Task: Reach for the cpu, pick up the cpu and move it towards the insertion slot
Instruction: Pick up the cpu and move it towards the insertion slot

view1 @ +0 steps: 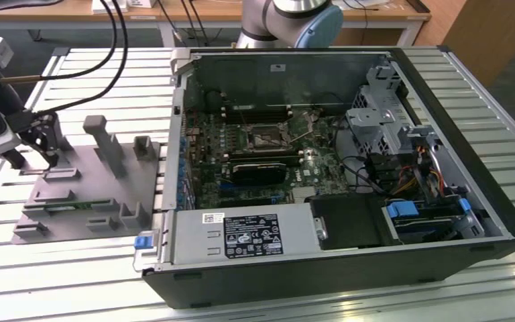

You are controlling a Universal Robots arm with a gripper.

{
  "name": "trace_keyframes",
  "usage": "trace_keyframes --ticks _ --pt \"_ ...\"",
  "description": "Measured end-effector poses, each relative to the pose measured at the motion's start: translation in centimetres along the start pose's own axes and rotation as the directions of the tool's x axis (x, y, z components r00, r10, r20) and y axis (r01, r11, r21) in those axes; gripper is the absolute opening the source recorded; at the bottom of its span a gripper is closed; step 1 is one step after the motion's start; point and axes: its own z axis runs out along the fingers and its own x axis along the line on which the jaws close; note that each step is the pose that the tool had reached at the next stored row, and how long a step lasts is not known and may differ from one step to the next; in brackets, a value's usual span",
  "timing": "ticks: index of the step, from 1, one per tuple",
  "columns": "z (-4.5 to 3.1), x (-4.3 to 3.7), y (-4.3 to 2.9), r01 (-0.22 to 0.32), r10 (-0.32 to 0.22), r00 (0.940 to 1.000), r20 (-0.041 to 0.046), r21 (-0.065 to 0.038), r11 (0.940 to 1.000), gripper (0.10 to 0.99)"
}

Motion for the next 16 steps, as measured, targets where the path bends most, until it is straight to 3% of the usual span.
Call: trace_keyframes --ticks 7,16 --pt "-0.64 0.00 0.04 0.000 0.000 1.0000 0.0001 0.000 1.0000 0.541" --pt "-2.11 0.01 0.10 0.000 0.000 1.0000 -0.0001 0.000 1.0000 0.541"
